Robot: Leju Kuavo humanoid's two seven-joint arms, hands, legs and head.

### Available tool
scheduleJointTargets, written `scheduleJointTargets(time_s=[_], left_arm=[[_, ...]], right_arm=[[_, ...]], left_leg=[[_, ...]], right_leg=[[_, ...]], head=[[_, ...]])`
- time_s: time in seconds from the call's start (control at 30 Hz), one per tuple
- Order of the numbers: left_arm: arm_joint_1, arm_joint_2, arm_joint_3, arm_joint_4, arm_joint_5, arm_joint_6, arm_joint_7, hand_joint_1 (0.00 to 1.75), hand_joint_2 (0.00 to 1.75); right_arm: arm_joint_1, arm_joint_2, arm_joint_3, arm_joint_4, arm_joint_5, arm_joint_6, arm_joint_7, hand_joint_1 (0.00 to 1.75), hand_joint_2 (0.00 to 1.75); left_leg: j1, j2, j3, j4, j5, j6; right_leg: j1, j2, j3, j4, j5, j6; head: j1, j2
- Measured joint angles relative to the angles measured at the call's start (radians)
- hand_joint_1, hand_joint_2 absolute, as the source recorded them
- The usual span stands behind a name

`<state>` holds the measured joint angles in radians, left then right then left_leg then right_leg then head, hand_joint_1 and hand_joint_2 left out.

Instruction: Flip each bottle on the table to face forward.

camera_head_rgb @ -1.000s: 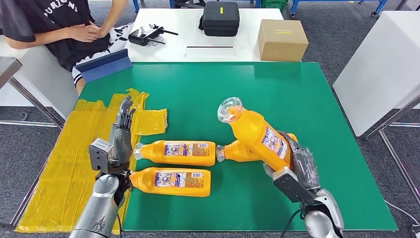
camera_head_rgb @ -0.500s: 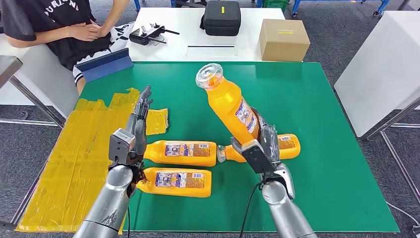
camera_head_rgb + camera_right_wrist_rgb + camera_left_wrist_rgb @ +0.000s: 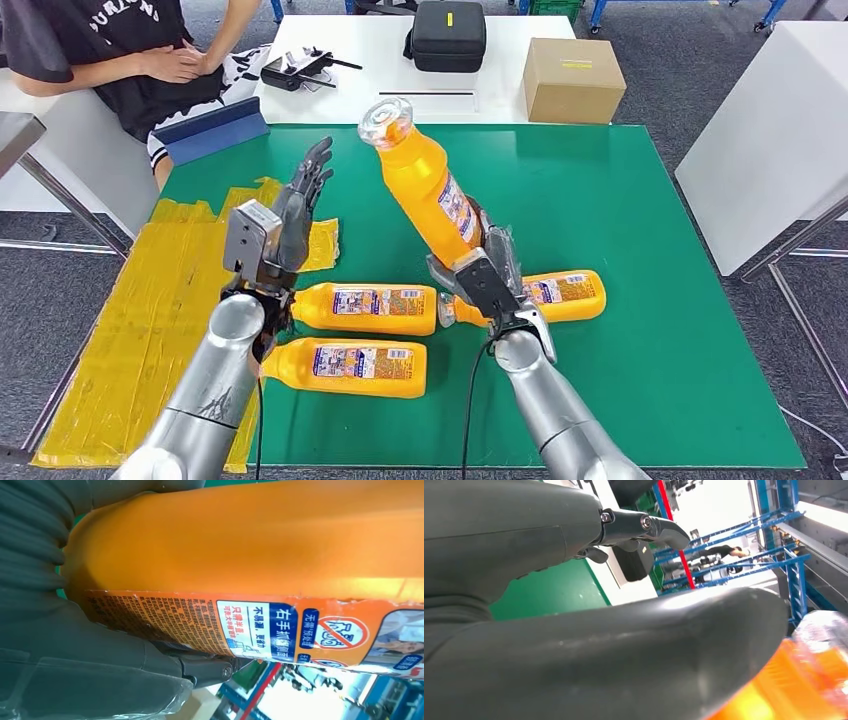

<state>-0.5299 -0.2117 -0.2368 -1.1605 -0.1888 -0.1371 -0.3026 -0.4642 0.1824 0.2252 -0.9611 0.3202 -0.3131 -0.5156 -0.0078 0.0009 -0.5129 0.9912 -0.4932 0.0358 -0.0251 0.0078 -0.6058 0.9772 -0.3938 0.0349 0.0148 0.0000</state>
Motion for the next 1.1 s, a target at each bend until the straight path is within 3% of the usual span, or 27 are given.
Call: scheduleJointTargets(time_s=[0.37,1.1], left_arm=[[-0.115,0.024,0.019,0.076,0.027,-0.010,0.010,0.00,0.00],[-0.116,-0.032,-0.031,0.177,-0.025,0.023,-0.059,0.00,0.00]], right_arm=[[-0.111,0.064,0.051,0.157,-0.039,0.010,-0.038,1.75,1.75],[-0.253,0.157,0.083,0.344,-0.076,0.008,-0.072,1.75,1.75]], left_leg=[[0.000,0.000,-0.001,0.000,0.000,-0.001],[0.000,0.000,-0.001,0.000,0.000,-0.001]], right_leg=[[0.000,0.000,-0.001,0.000,0.000,0.000],[0.000,0.000,-0.001,0.000,0.000,0.000]], head=[[0.000,0.000],[0.000,0.000]])
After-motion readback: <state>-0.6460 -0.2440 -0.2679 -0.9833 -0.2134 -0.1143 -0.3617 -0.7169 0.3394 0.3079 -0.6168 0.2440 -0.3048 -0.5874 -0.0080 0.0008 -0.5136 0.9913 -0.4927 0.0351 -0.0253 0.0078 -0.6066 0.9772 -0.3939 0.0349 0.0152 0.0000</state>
